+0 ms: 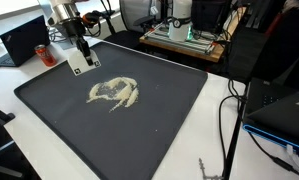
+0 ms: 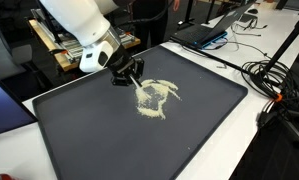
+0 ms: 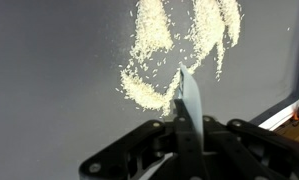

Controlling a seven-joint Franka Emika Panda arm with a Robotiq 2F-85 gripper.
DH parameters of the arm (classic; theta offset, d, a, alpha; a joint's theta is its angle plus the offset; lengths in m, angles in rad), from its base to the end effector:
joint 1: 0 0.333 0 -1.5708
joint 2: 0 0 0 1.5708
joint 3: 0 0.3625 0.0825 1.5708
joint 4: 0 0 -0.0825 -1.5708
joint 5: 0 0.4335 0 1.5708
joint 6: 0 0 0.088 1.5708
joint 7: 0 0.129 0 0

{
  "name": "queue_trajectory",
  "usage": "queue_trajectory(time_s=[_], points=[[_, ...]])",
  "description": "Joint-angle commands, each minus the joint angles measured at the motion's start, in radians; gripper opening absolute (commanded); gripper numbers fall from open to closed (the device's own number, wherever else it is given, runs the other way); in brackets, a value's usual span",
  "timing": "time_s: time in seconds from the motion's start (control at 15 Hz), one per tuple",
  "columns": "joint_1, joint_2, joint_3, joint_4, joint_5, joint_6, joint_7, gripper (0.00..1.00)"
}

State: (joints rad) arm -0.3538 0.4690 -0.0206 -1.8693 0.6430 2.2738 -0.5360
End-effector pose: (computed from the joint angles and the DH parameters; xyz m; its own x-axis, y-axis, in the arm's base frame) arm 0.6534 -0.2292 0.2488 0.9532 -0.2903 0.0844 -0.2250 -0.8678 -0.4431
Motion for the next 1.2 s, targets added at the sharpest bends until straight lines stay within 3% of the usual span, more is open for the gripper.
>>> queue_trajectory(time_s=[0.0, 0.6, 1.13], points=[[-0.045, -0.046, 0.014, -0.082, 0.088, 0.014, -0.086, 0.01], [-0.053, -0.155, -0.055, -0.255, 0.288, 0.016, -0.128, 0.01], [0.018, -0.319, -0.093, -0.424, 0.306, 0.053, -0.132, 0.01]])
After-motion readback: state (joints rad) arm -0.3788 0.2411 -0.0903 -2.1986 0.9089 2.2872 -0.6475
